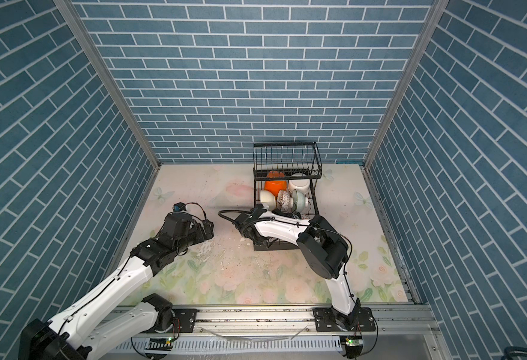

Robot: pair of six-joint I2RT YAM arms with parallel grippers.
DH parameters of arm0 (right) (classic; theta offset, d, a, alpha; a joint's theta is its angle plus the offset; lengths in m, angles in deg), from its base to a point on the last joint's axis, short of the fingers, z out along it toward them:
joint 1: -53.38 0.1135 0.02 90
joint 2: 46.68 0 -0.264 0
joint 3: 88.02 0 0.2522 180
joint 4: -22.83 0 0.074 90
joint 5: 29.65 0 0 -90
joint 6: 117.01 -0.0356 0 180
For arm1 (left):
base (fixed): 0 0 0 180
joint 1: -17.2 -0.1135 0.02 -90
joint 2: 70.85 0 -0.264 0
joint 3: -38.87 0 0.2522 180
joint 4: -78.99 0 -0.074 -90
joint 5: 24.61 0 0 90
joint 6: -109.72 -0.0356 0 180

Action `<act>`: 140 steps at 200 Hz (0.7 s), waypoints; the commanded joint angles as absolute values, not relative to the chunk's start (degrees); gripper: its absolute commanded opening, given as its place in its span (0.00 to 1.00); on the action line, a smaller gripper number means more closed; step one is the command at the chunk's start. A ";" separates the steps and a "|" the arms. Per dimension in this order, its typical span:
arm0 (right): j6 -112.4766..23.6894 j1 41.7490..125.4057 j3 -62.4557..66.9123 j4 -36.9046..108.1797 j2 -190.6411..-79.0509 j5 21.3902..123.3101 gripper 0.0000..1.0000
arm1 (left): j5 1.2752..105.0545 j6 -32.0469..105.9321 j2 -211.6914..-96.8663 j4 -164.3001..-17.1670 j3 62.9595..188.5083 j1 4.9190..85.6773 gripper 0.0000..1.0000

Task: Load bowls into a dish rack
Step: Place the bowl in the dish rack.

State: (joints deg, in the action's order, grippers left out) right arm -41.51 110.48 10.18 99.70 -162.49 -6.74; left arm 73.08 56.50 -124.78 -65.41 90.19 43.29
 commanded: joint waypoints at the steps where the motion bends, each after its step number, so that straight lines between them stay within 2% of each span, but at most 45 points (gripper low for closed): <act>1: -42.48 110.77 12.47 101.88 -164.32 -6.86 0.00 | 72.39 55.32 -125.29 -65.98 88.93 42.47 0.99; 140: -43.58 112.42 18.06 100.64 -170.14 3.27 0.00 | 71.41 53.91 -128.14 -66.86 89.86 39.50 1.00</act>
